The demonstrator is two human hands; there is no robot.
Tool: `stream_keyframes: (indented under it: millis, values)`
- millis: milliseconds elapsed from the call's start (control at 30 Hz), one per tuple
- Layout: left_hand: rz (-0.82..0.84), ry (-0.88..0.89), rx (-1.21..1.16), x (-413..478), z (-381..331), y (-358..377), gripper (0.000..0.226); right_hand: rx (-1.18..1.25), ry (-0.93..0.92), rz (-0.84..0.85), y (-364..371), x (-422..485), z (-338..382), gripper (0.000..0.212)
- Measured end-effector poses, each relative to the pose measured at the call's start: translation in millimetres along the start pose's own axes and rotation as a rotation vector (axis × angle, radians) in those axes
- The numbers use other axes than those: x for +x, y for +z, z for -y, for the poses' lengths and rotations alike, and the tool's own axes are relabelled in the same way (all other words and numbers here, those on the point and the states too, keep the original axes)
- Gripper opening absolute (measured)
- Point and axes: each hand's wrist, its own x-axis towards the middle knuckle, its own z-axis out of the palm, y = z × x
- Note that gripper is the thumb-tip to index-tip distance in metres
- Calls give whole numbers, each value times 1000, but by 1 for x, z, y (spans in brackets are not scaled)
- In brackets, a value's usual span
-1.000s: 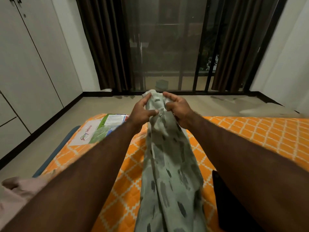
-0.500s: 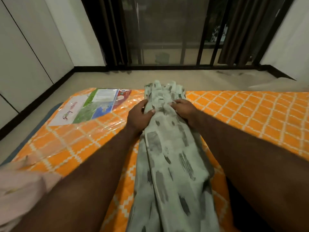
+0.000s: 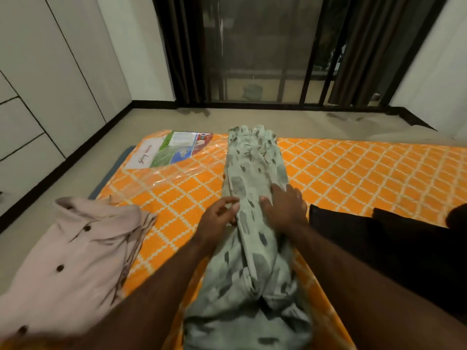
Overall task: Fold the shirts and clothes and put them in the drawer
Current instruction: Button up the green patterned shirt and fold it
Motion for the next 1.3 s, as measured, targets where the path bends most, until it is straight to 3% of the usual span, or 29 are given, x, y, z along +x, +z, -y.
stream_keyframes:
  millis: [167, 300, 467, 533, 700, 800, 933, 1033, 1100, 1167, 1267, 1300]
  values:
    - [228, -67, 94, -81, -10, -6, 36, 120, 90, 179, -8, -83, 10, 68]
    - [255, -6, 204, -124, -18, -10, 39, 85, 12, 285, -6, -114, 24, 61]
    - [288, 51, 359, -148, -42, -2, 45, 117, -20, 158, -23, -137, 32, 29]
    - [337, 96, 474, -149, -48, 1, 53, 110, -13, 118, -33, -147, 30, 26]
    - [337, 131, 791, -142, -44, 6, 64, 131, 5, 211, -39, -152, 18, 23]
    - [309, 136, 768, -141, -41, 8, 72, 151, 1, 218, -38, -155, 20, 30]
    - [269, 199, 726, -141, -39, 10, 57, 282, -1, 225, -32, -158, 23, 39]
    - [173, 206, 659, -142, -42, 7, 42, 714, 178, 235, -30, -153, 23, 41]
    - [72, 129, 468, -141, -45, 3, 38, 1118, 319, 270, -39, -158, 30, 31]
    - [-14, 75, 288, -139, -48, -2, 32, 1336, 366, 301, -48, -163, 35, 26]
    - [-27, 72, 262, -138, -46, -4, 8, 1249, 348, 359, -54, -169, 39, 17]
    - [14, 73, 315, -139, -43, -3, 13, 1179, 351, 394, -53, -171, 39, 14]
